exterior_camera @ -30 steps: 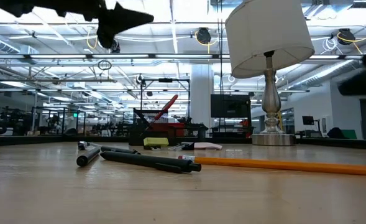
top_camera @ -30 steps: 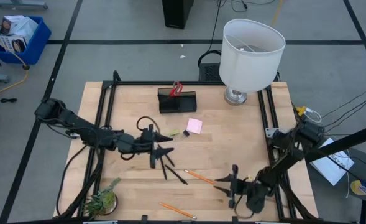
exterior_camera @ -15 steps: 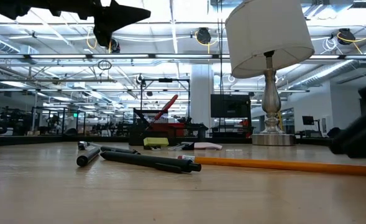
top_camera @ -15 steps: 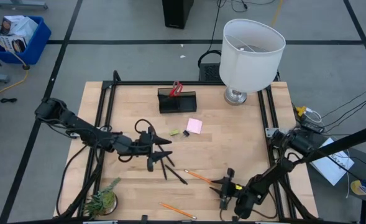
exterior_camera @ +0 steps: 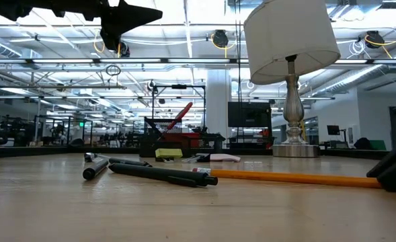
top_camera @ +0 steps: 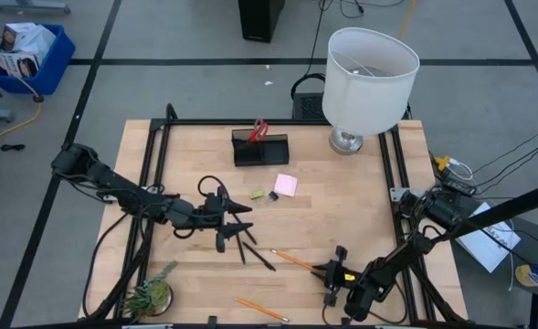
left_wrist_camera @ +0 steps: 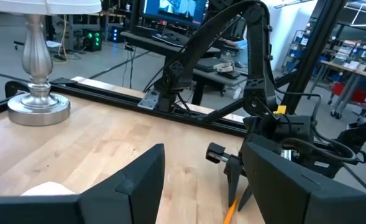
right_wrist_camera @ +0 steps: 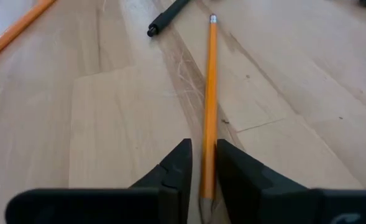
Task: Pick and place office supplies into organizer
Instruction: Put the yellow pencil into the black desk organizer
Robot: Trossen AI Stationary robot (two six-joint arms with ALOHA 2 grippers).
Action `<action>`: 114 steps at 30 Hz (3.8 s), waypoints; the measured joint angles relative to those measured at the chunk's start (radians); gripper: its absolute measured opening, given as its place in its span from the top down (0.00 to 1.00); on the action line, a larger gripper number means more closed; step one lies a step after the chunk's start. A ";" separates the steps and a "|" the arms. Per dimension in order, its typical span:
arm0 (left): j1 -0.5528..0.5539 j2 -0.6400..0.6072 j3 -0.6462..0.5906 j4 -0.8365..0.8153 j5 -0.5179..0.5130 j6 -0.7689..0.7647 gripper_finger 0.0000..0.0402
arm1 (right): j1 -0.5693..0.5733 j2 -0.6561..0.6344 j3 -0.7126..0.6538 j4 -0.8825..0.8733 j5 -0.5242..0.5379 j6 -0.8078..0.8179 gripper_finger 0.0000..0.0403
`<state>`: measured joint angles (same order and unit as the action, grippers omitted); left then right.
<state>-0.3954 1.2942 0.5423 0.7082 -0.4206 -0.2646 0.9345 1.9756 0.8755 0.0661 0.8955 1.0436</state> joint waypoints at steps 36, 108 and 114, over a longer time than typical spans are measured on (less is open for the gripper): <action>0.002 0.000 0.001 0.000 0.000 -0.026 0.44 | -0.061 -0.122 -0.072 0.031 0.095 -0.204 0.97; 0.003 0.000 0.001 -0.009 0.003 -0.061 0.44 | -0.045 0.076 -0.245 0.478 0.140 -0.113 0.56; 0.003 0.000 0.001 -0.009 0.003 -0.061 0.44 | -0.046 0.076 -0.246 0.460 0.144 -0.114 0.68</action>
<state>-0.3923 1.2945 0.5430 0.6994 -0.4175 -0.3252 0.8883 2.0514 0.6300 0.5263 1.0400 0.9294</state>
